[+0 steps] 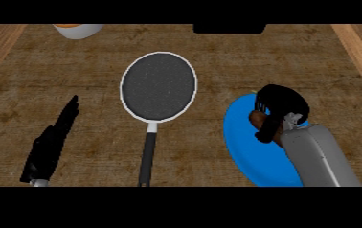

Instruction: Pick the sweet potato from the plate and place it in the pan

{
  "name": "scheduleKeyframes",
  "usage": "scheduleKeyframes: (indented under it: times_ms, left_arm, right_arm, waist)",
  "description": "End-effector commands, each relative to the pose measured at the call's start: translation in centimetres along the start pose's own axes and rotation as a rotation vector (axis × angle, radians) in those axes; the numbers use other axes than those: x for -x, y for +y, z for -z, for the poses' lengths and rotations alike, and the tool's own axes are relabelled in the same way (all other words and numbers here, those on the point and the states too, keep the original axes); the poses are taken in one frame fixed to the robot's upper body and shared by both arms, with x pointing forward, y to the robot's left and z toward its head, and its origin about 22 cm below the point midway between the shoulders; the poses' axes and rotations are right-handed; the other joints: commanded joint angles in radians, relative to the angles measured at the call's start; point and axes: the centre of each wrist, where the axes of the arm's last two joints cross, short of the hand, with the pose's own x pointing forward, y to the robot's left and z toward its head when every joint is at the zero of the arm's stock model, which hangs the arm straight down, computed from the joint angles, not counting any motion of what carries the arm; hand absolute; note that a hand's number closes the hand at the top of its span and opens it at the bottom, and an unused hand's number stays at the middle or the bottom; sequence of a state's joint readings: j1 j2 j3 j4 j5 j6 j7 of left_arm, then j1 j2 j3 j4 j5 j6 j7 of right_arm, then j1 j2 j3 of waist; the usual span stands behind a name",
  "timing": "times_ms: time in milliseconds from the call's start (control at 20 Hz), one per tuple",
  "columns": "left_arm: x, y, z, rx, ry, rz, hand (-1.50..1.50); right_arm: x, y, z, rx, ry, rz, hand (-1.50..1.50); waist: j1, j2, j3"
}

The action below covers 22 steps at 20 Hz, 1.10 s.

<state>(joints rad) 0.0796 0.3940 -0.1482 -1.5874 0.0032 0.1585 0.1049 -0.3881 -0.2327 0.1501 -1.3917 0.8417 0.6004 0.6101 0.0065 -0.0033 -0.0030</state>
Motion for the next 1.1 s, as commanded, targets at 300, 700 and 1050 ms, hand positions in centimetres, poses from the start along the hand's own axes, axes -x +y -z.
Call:
scheduleKeyframes:
  times_ms: [300, 700, 1050]
  left_arm:
    - [-0.3, -0.9, 0.8, -0.004, -0.002, 0.008, 0.0]
    - [0.1, -1.4, 0.4, 0.016, 0.007, -0.014, 0.0]
    - [-0.6, -0.9, 0.0, 0.011, -0.017, 0.013, 0.0]
  right_arm:
    - [-2.1, -6.3, -4.2, 0.662, -0.301, 0.016, 1.5]
    - [-7.1, -8.3, -2.8, 0.765, -0.519, 0.094, 1.5]
    - [-15.3, -8.4, -1.8, 0.629, -0.609, 0.212, 1.5]
  waist:
    - [-0.003, 0.003, 0.004]
    - [0.013, 0.008, 0.003]
    - [0.025, 0.009, 0.003]
